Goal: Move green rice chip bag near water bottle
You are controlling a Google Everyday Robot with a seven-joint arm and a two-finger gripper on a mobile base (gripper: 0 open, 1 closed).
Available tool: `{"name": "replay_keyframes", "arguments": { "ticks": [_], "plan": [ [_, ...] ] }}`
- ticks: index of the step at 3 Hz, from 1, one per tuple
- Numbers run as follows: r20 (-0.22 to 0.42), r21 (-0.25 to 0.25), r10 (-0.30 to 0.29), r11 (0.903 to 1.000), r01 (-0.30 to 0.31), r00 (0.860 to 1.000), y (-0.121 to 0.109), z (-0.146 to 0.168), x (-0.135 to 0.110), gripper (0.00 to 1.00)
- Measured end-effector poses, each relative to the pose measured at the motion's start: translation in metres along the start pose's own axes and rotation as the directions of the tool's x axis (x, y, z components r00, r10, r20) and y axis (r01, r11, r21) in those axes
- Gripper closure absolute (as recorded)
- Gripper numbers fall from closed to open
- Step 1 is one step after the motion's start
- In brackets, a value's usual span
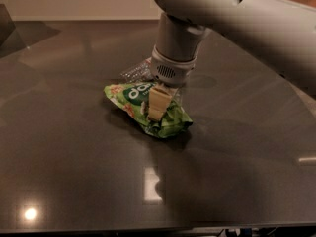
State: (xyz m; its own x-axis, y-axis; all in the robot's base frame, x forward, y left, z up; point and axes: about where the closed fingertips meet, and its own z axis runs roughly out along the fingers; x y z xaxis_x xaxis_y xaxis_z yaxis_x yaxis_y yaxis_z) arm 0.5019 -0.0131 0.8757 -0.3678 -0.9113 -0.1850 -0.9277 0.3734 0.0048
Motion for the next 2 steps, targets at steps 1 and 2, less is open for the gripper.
{"name": "replay_keyframes", "arguments": {
  "ticks": [1,2],
  "plan": [
    [0.002,0.001,-0.002,1.0000,0.002,1.000,0.0001,0.0006,-0.0011,0.00],
    [0.002,0.001,-0.002,1.0000,0.002,1.000,0.0001,0.0007,-0.0012,0.00]
  ]
}}
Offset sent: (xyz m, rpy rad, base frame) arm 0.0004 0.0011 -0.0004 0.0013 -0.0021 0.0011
